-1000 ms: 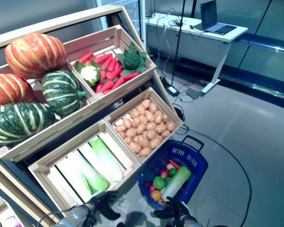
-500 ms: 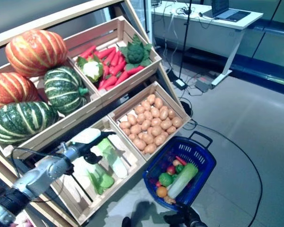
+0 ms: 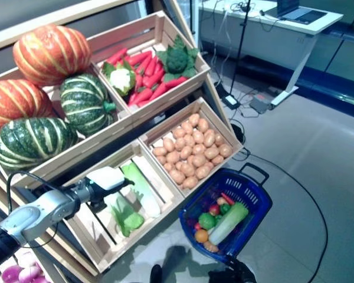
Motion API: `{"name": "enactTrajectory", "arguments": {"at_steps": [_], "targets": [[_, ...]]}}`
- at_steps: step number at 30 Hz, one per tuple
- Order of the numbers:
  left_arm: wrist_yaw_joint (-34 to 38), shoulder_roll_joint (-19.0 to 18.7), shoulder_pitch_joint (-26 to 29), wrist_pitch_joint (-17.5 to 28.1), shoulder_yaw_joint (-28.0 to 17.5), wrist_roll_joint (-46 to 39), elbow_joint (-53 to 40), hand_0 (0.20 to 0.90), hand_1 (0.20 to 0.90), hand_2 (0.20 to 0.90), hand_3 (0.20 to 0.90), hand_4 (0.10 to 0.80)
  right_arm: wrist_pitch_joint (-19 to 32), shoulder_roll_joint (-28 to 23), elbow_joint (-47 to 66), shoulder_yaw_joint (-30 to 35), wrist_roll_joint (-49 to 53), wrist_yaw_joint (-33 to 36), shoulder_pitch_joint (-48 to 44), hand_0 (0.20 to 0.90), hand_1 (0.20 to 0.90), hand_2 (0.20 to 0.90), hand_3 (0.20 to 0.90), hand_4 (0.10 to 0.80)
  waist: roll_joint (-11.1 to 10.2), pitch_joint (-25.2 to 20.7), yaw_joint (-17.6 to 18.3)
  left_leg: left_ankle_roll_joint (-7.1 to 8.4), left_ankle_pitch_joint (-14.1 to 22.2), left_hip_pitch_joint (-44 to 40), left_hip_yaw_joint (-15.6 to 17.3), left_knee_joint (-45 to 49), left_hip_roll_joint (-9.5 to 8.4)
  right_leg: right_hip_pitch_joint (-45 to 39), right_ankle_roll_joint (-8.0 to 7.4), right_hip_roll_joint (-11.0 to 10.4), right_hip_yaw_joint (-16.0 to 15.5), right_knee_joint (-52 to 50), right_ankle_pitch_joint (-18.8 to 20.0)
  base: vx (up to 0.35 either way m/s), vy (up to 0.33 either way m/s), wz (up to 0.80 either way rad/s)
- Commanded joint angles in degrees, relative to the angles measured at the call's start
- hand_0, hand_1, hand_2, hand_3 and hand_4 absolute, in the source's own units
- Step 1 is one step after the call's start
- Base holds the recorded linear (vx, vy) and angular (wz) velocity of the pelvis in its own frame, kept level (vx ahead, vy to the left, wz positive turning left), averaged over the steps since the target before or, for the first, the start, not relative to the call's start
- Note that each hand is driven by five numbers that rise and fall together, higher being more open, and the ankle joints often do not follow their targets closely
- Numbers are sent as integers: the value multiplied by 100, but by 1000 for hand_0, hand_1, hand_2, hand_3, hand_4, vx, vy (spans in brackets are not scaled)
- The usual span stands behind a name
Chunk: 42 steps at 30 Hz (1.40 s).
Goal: Put vegetables into the basket
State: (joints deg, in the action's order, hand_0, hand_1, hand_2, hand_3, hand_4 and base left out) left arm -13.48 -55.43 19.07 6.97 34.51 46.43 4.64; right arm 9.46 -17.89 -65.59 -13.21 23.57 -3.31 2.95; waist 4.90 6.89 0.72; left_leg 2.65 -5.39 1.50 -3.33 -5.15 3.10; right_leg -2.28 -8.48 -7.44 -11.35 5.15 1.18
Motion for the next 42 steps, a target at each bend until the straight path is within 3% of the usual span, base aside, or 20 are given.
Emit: {"name": "enactTrajectory", "arguments": {"at_steps": [1,7,12,16,21,33,42], "targets": [[950,-412,1137,-471,-186,342,395,900,900,900,900,800,487,-245,106,68,437,-172,-458,900,900,900,900,800,-171,258,-14,52,433,-125,280,15,63,115,88,-173,193,-94,86,-31,-25,3],[2840,54,1567,-662,68,700,1851,900,900,900,900,800,552,-409,299,-113,697,-141,-1018,900,900,900,900,800,-217,810,-83,72,267,245,262,141,117,616,273,-48,184,-650,-114,-158,-33,1],[4463,519,1908,-923,86,804,3002,900,900,900,900,800,623,-548,483,-184,1162,-14,-1430,900,900,900,900,800,-313,1391,-105,131,455,1248,138,1531,4,1359,485,-2,282,-1751,-442,-185,-16,9],[5287,762,1950,-1161,27,804,3400,900,900,900,900,800,605,-540,716,-239,1393,222,-1717,900,900,900,900,800,-387,1628,-154,110,675,1930,97,2352,-89,1981,592,-7,325,-2574,-705,-144,25,9],[5934,968,2004,-1368,-85,697,3737,900,900,900,900,800,526,-563,909,-251,1381,333,-2066,900,900,900,900,800,-416,1830,-131,101,859,2440,97,2979,-156,2517,659,0,455,-3353,-975,-106,54,-2],[7312,1073,2108,-967,-157,1133,3898,900,900,900,900,800,475,-803,1069,-161,1540,408,-2561,900,900,900,900,800,-455,2101,-46,83,1275,3179,309,4081,-198,3313,718,35,705,-4615,-1410,-21,17,-1],[7506,947,2112,-789,-86,1274,3826,900,900,900,900,800,419,-894,1220,-50,1606,432,-2531,900,900,900,900,800,-450,2116,67,83,1680,3391,395,4771,-177,3595,734,15,818,-5245,-1671,47,41,-3]]}}
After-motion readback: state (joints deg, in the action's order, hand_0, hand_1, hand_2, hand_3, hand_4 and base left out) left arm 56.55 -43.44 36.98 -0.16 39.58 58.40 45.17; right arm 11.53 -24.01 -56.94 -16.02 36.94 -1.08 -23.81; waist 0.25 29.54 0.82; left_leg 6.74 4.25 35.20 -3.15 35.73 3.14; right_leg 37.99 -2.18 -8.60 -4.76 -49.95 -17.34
